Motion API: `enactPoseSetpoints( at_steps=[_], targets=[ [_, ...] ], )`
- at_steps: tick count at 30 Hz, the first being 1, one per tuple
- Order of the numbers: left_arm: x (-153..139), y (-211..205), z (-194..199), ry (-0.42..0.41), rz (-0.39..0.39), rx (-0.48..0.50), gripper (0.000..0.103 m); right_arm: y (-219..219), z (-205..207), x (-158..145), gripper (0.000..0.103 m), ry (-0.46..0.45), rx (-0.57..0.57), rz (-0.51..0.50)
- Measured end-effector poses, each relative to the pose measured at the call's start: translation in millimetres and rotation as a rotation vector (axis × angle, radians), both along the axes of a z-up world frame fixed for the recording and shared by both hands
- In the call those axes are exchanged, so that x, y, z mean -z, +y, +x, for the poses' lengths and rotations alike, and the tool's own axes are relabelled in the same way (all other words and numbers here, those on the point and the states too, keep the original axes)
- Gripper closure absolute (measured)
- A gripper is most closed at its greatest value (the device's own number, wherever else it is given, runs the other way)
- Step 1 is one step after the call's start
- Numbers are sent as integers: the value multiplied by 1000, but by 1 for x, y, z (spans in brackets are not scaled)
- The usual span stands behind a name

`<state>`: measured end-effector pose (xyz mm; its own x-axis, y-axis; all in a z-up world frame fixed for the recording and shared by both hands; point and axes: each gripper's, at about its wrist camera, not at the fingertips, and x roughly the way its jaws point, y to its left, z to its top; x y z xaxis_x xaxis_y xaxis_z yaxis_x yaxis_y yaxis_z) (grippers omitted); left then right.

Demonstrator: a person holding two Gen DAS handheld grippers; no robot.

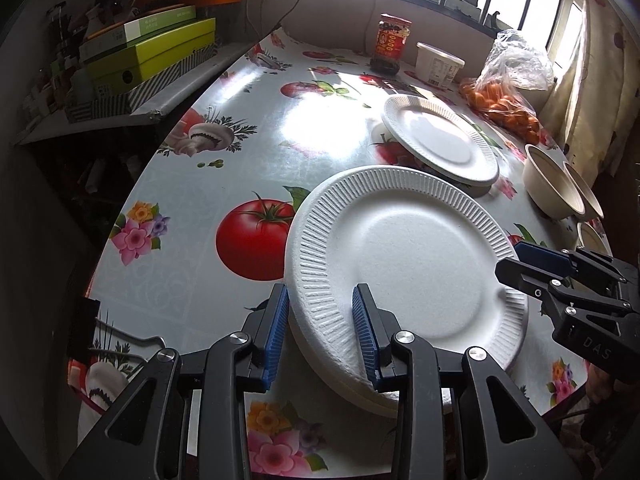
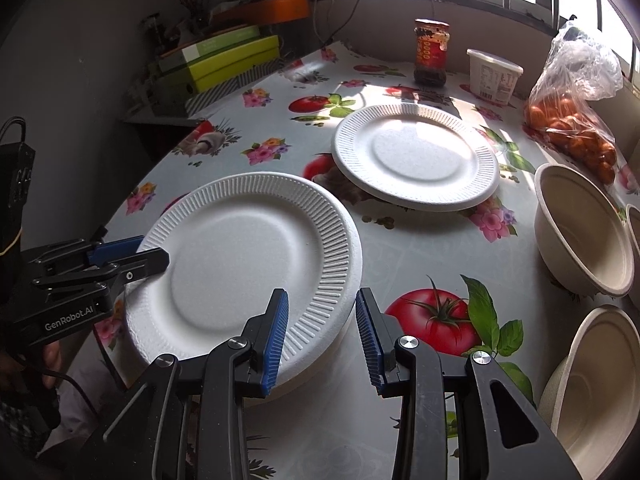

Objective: Organize plates and bowls

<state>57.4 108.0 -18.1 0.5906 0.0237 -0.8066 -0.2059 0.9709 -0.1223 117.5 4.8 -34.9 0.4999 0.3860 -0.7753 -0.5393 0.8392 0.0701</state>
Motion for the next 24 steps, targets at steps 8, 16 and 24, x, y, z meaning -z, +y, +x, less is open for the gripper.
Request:
enactPoseSetpoints(
  at_steps=[8, 16, 24],
  targets=[
    [3, -2, 0, 5, 2, 1, 68, 0, -3, 5, 69, -7, 2, -17],
    [5, -1, -1, 8, 7, -3, 68, 1, -3, 6, 69, -5, 2, -18],
    [6, -1, -1, 10, 5, -4, 68, -1, -3, 7, 68, -8, 9, -20]
  ],
)
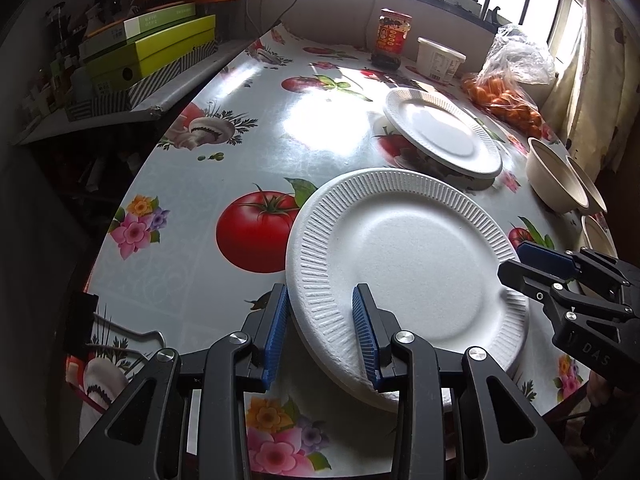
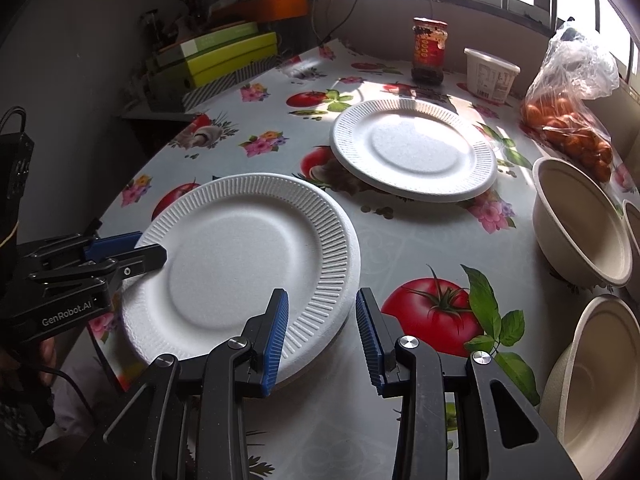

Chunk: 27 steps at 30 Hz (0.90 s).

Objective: Organize plates and bowls

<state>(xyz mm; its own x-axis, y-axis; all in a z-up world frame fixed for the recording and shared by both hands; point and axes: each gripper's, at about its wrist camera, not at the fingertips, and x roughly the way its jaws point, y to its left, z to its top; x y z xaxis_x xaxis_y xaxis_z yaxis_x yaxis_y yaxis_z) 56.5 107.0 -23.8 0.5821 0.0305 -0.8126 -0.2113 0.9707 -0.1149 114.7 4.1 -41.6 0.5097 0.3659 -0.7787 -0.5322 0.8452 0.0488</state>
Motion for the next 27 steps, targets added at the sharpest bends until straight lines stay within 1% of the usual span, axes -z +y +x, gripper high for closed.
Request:
enactPoseSetpoints(
  at_steps=[6, 11, 16, 21, 25, 27],
  targets=[
    [-2, 1, -1, -9, 1, 2, 68, -1, 0, 0, 68, -5, 11, -1],
    [-8, 3, -2, -32, -3, 11, 61, -5, 2, -3, 65, -5, 25, 15],
    [-16, 4, 2, -48, -5, 15, 60, -10, 6, -9, 63, -13, 43, 30],
    [-27, 4, 14, -73, -17, 43, 60, -19, 12, -16, 61, -32, 80, 53],
    [-37, 2, 30, -84, -50, 73, 60, -29, 22, -22, 60, -39, 122, 66],
    [-44, -1, 38, -97, -47, 83, 60, -34, 28, -25, 60, -35, 142, 78]
  ],
)
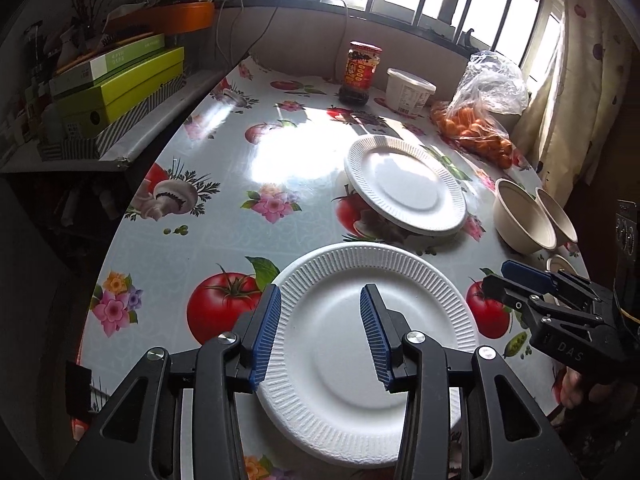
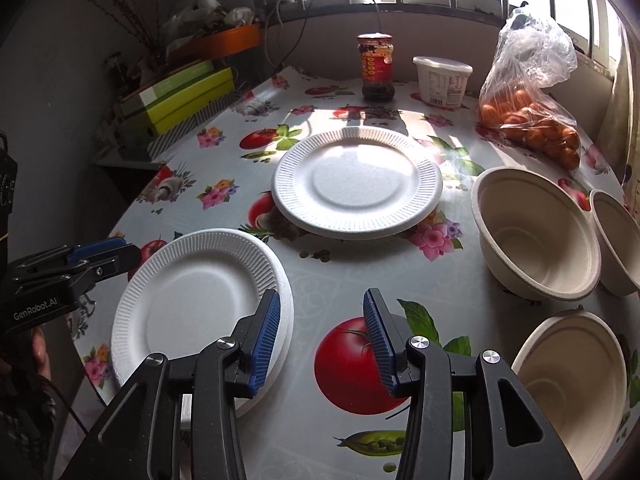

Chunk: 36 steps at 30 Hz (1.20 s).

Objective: Organize plates and bowls

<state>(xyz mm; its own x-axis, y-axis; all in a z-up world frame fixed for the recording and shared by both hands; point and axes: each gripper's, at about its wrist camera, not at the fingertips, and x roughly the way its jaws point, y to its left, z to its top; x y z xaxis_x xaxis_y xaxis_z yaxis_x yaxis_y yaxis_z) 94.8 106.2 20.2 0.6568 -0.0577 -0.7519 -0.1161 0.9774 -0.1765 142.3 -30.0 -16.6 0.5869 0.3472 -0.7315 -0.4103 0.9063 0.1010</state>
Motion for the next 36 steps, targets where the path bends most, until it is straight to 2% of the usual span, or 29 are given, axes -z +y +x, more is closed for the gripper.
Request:
enactPoseSetpoints(
  at_steps=[5, 11, 13, 15, 20, 27, 36],
  targets=[
    [-14, -8, 25, -15, 8, 37, 60, -14, 16, -6, 59, 7, 66, 35],
    [-21, -14, 57, 3, -18, 59, 60, -19, 35, -9, 59, 20, 92, 54],
    [-23, -18, 66, 0, 0, 76, 60, -20, 43, -10, 59, 25, 100, 64],
    [-22, -20, 75, 13, 6, 77, 60, -20, 51, -9, 59, 46, 110, 78],
    [-16, -19, 96, 42, -43, 77, 60, -20, 66, -7, 59, 63, 122, 81],
    [-4, -17, 124, 82, -11, 50, 60, -18, 86, -3, 59, 70, 137, 56],
    [11, -15, 147, 123, -33, 46, 60, -19, 116, 0, 59, 77, 165, 45]
  ],
)
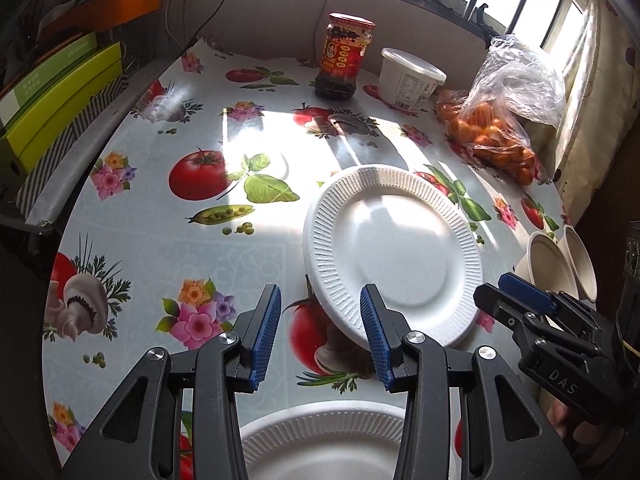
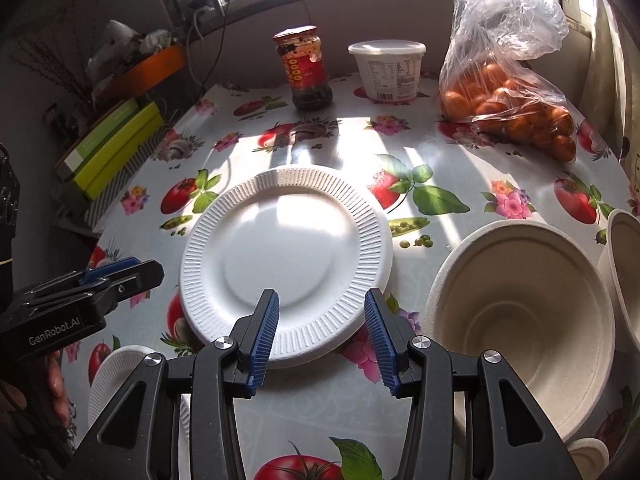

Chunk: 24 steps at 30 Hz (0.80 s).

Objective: Organize plates and bowls

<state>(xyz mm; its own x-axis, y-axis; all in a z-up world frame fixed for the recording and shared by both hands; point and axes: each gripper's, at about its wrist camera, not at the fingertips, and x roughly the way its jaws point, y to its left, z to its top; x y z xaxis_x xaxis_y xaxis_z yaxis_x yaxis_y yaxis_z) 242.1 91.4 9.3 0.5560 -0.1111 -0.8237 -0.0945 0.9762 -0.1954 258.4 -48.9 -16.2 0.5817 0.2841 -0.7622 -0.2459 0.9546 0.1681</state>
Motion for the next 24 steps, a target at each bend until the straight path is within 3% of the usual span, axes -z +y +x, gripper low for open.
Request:
enactPoseSetpoints(
  at_steps=[13, 24],
  targets=[
    [10, 5, 14, 26, -26, -2, 60, -5, 38, 2, 58, 27, 27, 4],
    [18, 8, 18, 50, -13, -7, 60, -9, 44, 4, 58, 38, 43, 26]
  ],
)
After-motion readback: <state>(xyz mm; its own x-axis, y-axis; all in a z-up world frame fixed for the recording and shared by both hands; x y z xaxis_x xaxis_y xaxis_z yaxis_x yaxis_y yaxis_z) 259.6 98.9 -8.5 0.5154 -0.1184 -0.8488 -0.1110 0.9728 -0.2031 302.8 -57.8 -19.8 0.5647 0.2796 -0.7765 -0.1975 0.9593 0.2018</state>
